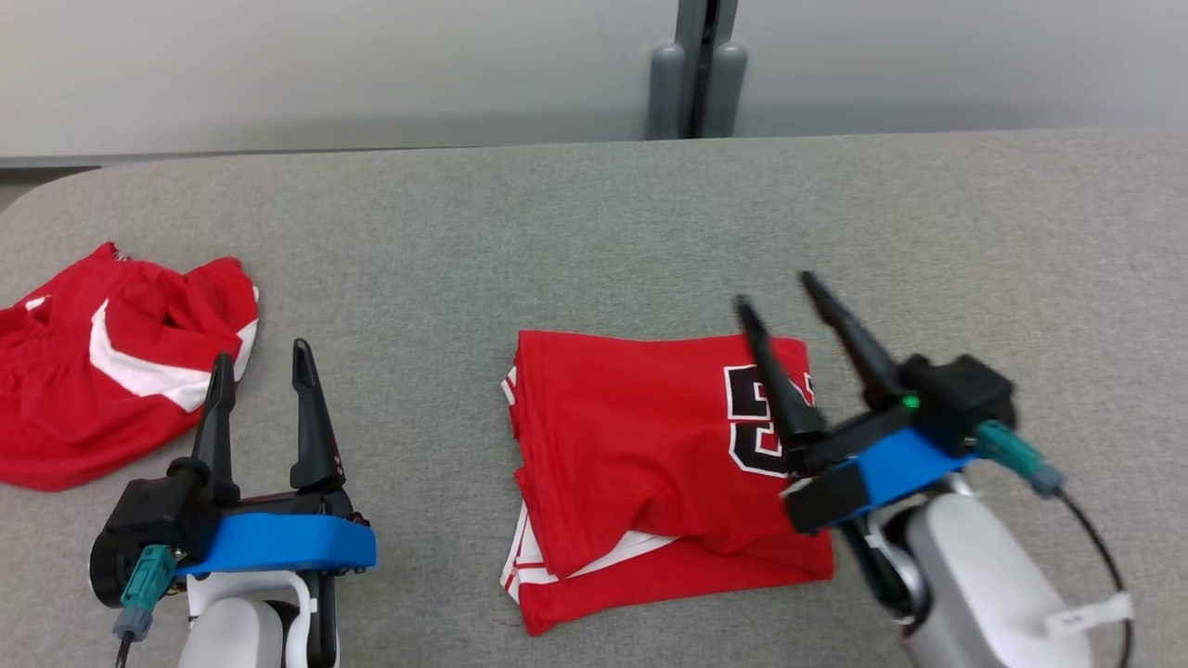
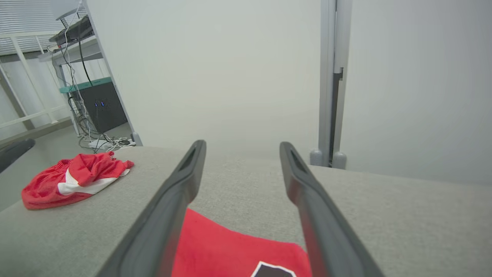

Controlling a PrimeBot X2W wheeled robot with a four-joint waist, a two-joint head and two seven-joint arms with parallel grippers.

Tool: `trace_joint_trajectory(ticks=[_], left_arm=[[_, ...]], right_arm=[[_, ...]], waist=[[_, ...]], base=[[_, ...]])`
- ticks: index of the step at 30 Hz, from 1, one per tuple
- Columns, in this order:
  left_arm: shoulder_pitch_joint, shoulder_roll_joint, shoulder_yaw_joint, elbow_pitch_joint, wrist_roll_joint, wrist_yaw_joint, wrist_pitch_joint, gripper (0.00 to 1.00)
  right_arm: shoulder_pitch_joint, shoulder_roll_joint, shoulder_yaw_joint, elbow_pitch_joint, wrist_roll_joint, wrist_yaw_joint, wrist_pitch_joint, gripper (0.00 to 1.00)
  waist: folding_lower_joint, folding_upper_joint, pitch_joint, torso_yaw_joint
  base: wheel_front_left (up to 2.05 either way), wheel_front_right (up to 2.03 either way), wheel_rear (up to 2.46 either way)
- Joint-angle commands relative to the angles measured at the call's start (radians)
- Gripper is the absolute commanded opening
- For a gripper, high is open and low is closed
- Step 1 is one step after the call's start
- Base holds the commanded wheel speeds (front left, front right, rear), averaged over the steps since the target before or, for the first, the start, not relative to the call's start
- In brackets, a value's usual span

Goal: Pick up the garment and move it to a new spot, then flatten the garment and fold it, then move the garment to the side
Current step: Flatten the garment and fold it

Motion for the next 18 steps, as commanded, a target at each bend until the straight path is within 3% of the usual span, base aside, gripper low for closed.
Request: trace_joint_trajectory(ticks=[1,3,10,18], left_arm=[[0.008,-0.001,0.008,0.001,0.006,-0.003,-0.005,1.0],[0.015,-0.001,0.013,0.001,0.008,-0.004,-0.005,1.0],[0.042,-0.001,0.016,-0.002,0.014,-0.006,-0.005,1.0],[0.054,-0.001,0.027,-0.001,0.026,-0.008,-0.005,1.0]], right_arm=[[0.023,-0.009,-0.02,-0.015,-0.01,0.0,-0.004,1.0],[0.079,-0.023,-0.117,-0.069,-0.041,0.0,-0.004,1.0],[0.2,-0.016,-0.273,-0.146,-0.074,0.0,-0.004,1.0],[0.326,0.012,-0.345,-0.212,-0.117,0.0,0.021,1.0]], waist=[[0.0,0.0,-0.011,-0.012],[0.0,0.0,-0.02,-0.025],[0.0,0.0,-0.038,-0.041],[0.0,0.0,-0.048,-0.038]], base=[[0.0,0.0,0.0],[0.0,0.0,0.0],[0.0,0.0,0.0],[0.0,0.0,0.0]])
